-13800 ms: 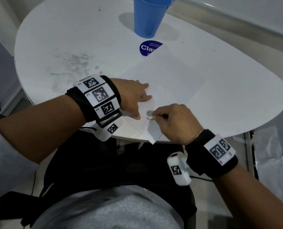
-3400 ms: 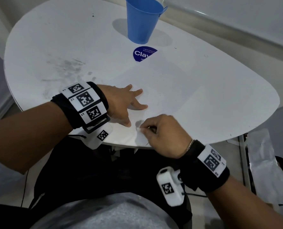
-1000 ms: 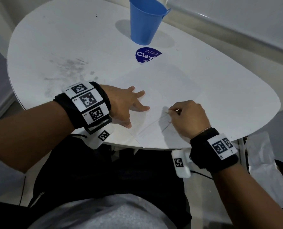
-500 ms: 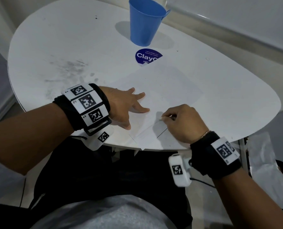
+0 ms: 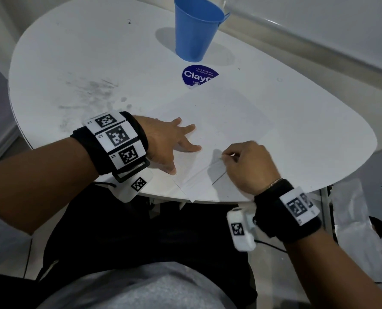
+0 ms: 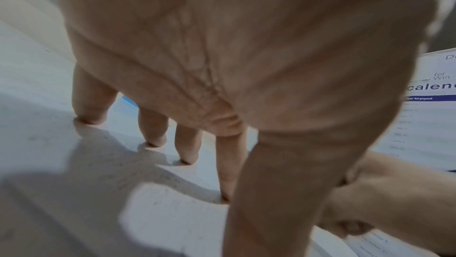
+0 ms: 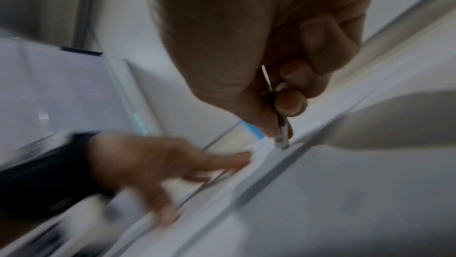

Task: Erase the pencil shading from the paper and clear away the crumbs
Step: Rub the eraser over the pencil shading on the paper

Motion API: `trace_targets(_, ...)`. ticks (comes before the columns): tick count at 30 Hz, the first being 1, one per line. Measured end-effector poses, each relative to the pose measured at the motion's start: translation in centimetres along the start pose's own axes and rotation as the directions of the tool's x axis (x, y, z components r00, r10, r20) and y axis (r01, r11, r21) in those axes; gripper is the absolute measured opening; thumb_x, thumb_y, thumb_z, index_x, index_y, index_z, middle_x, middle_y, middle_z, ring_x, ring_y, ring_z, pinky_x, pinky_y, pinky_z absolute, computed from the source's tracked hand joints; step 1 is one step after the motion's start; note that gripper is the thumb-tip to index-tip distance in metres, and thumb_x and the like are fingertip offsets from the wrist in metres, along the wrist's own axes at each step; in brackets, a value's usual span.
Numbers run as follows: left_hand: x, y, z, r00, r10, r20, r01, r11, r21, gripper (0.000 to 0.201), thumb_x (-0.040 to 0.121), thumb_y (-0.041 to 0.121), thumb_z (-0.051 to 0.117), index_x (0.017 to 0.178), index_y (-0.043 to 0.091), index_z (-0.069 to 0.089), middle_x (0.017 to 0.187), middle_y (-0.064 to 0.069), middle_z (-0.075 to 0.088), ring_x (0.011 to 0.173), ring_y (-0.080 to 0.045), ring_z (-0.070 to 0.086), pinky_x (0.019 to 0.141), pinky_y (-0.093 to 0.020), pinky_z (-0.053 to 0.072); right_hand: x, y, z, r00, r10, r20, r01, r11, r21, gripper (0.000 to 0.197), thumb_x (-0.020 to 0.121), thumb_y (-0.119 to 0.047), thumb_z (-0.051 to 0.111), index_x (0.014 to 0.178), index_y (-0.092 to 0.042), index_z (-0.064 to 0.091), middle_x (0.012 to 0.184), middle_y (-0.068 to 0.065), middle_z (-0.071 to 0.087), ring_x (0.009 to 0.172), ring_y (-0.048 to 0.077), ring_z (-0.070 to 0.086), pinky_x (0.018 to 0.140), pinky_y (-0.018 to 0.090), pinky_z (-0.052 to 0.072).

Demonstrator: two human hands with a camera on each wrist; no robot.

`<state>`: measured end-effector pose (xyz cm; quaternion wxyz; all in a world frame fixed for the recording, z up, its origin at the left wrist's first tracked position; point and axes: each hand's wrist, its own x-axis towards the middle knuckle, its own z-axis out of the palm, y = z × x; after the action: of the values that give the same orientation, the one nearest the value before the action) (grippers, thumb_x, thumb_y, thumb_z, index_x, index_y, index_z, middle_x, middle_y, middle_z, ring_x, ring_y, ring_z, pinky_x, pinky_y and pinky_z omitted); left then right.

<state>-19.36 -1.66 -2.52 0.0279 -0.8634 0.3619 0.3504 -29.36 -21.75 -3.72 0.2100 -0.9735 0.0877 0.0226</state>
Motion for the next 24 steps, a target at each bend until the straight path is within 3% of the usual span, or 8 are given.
trace_targets(3, 0.0, 0.0, 0.0, 1.0, 0.0, -0.002, 0.0, 1.0, -0.006, 0.085, 0.092, 0.04, 0.067, 0.152, 0.06, 0.01, 0.162, 0.021, -0.025, 0.15, -0.007, -0.025, 0.125, -0.054, 0.005, -1.3, -1.5, 0.8, 0.993, -0.096, 0.064, 0.097, 0.995, -0.005, 0.016, 0.089, -0.02, 0.061, 0.086, -0.02, 0.076, 0.081, 0.0, 0.074, 0.078, 0.024, 0.066, 0.074, 0.033, 0.053)
trace_targets(8, 0.1, -0.2, 0.1, 1.0, 0.002, -0.006, -0.002, 1.0, -0.011, 0.084, 0.093, 0.04, 0.066, 0.152, 0.06, 0.01, 0.162, 0.022, -0.025, 0.149, -0.007, -0.025, 0.125, -0.053, 0.005, 1.0, 1.8, -1.1, 0.992, 0.092, -0.09, -0.089, 0.996, 0.029, 0.015, 0.088, -0.018, 0.063, 0.084, -0.021, 0.077, 0.083, -0.001, 0.075, 0.084, 0.024, 0.068, 0.076, 0.029, 0.052)
trace_targets(13, 0.2, -0.2, 0.1, 1.0, 0.004, -0.006, -0.004, 1.0, -0.018, 0.085, 0.092, 0.04, 0.068, 0.152, 0.06, 0.011, 0.162, 0.022, -0.025, 0.15, -0.007, -0.025, 0.126, -0.053, 0.005, -0.9, -0.8, 0.8, 0.995, -0.075, 0.062, 0.069, 0.994, 0.086, 0.014, 0.088, -0.019, 0.064, 0.085, -0.021, 0.077, 0.079, -0.005, 0.074, 0.076, 0.018, 0.066, 0.074, 0.028, 0.051)
trace_targets(17, 0.1, 0.0, 0.0, 1.0, 0.002, -0.004, -0.002, 1.0, -0.003, 0.084, 0.094, 0.04, 0.066, 0.153, 0.059, 0.009, 0.162, 0.021, -0.025, 0.15, -0.008, -0.024, 0.125, -0.055, 0.006, 0.8, 1.2, -0.3, 0.997, 0.051, -0.064, -0.044, 0.993, 0.107, 0.014, 0.089, -0.023, 0.065, 0.087, -0.021, 0.078, 0.084, -0.006, 0.075, 0.081, 0.017, 0.068, 0.08, 0.032, 0.055)
trace_targets(21, 0.1, 0.0, 0.1, 1.0, 0.005, -0.004, -0.005, 1.0, -0.001, 0.084, 0.093, 0.04, 0.066, 0.152, 0.06, 0.01, 0.162, 0.021, -0.024, 0.15, -0.008, -0.025, 0.125, -0.054, 0.005, -0.9, -0.7, 0.6, 0.994, -0.083, 0.077, 0.079, 0.995, 0.054, 0.015, 0.088, -0.02, 0.062, 0.084, -0.02, 0.077, 0.074, -0.005, 0.071, 0.073, 0.018, 0.064, 0.071, 0.027, 0.049)
trace_targets(24, 0.0, 0.0, 0.1, 1.0, 0.01, -0.007, -0.01, 1.0, -0.006, 0.083, 0.093, 0.04, 0.066, 0.152, 0.06, 0.01, 0.163, 0.021, -0.024, 0.15, -0.007, -0.025, 0.125, -0.054, 0.004, 0.4, -0.1, 0.0, 0.999, -0.034, 0.022, 0.033, 0.999, 0.01, 0.016, 0.089, -0.021, 0.062, 0.082, -0.02, 0.077, 0.079, -0.001, 0.074, 0.078, 0.023, 0.066, 0.075, 0.03, 0.052)
